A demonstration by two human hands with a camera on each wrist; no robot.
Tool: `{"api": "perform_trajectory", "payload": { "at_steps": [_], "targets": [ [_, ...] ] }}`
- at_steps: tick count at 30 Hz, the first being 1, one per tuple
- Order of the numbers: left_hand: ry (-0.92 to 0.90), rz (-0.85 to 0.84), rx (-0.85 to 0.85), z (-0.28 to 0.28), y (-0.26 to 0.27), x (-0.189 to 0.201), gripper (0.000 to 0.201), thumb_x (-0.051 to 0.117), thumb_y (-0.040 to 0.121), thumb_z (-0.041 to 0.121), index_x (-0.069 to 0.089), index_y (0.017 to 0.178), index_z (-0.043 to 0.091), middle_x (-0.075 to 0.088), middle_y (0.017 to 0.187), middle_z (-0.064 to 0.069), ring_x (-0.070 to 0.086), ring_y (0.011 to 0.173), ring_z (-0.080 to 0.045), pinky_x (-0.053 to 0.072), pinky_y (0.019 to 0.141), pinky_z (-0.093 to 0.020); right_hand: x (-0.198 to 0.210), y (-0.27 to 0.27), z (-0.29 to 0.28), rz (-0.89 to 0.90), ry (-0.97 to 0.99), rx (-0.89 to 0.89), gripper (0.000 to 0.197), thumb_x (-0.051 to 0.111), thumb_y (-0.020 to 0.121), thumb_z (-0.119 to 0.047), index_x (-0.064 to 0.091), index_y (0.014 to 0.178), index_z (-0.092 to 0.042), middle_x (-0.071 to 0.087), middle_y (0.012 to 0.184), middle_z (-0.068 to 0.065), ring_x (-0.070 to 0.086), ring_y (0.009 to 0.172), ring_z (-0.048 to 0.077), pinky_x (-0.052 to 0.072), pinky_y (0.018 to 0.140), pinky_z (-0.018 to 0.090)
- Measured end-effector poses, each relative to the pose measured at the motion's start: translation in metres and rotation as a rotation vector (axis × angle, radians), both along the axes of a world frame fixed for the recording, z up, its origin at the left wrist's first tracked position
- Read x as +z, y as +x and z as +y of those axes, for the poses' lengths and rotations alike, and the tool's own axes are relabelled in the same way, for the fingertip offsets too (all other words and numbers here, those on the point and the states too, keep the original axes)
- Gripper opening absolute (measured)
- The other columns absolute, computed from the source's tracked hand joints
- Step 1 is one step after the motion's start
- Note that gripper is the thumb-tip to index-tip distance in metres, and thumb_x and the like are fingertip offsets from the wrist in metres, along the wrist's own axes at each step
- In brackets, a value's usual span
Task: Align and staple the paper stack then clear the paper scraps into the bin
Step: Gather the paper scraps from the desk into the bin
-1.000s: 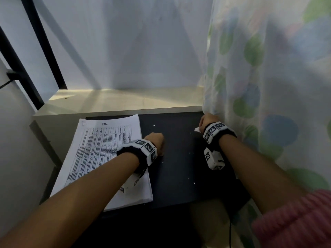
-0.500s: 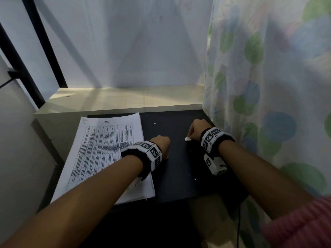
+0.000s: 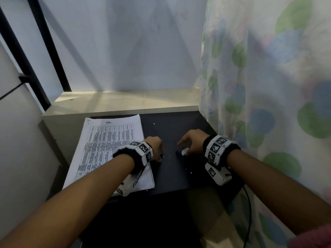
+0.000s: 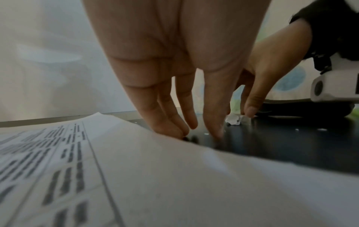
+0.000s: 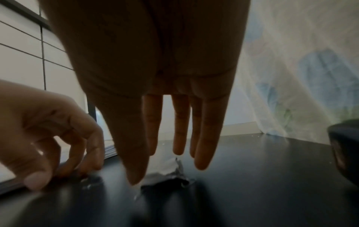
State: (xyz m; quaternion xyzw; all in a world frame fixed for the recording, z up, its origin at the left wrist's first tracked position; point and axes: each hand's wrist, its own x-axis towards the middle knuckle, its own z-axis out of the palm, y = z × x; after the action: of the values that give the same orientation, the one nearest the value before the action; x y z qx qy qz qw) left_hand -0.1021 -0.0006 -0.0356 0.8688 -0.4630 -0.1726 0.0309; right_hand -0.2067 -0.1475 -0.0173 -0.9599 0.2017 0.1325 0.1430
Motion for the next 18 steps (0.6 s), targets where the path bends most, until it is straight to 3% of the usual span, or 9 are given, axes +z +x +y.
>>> {"api": "perform_trajectory", "payload": {
  "at_steps": [3, 6, 12, 18],
  "targets": [
    [0.018, 0.022, 0.008, -0.006, -0.002, -0.004, 0.037, 0.074, 0.077, 0.022, 0.068, 0.111, 0.01, 0.07, 0.115, -0.008, 0.066, 0.107, -0.025, 0.053, 0.09, -0.031, -0.008, 0.0, 0.005, 0.014, -0.042, 0.043, 0.035, 0.074, 0.078, -0.019, 0.071, 0.113, -0.018, 0.068, 0.119, 0.004, 0.063, 0.108, 0.019, 0.047, 0.088, 0.022],
    [0.02, 0.052, 0.007, -0.017, -0.005, -0.004, 0.034, 0.075, 0.076, 0.023, 0.07, 0.107, 0.011, 0.071, 0.112, -0.008, 0.067, 0.105, -0.025, 0.054, 0.092, -0.032, -0.014, 0.0, 0.004, -0.018, -0.076, 0.034, 0.023, 0.069, 0.083, -0.017, 0.074, 0.105, -0.016, 0.071, 0.114, 0.005, 0.065, 0.106, 0.021, 0.049, 0.093, 0.025],
    [0.103, 0.046, 0.047, -0.035, -0.011, 0.0, 0.036, 0.074, 0.077, 0.024, 0.071, 0.11, 0.013, 0.068, 0.118, -0.009, 0.065, 0.108, -0.026, 0.052, 0.086, -0.028, -0.021, -0.003, 0.0, -0.045, -0.049, -0.022, 0.018, 0.07, 0.082, -0.014, 0.076, 0.099, -0.016, 0.073, 0.108, 0.005, 0.066, 0.103, 0.022, 0.05, 0.096, 0.029],
    [0.139, 0.052, 0.062, -0.042, -0.009, 0.003, 0.037, 0.075, 0.077, 0.02, 0.07, 0.112, 0.01, 0.067, 0.12, -0.01, 0.064, 0.11, -0.026, 0.052, 0.092, -0.03, -0.015, 0.001, -0.005, -0.052, 0.024, -0.057, 0.018, 0.074, 0.078, -0.016, 0.077, 0.096, -0.015, 0.074, 0.103, 0.005, 0.067, 0.098, 0.02, 0.053, 0.091, 0.029]
  ]
}}
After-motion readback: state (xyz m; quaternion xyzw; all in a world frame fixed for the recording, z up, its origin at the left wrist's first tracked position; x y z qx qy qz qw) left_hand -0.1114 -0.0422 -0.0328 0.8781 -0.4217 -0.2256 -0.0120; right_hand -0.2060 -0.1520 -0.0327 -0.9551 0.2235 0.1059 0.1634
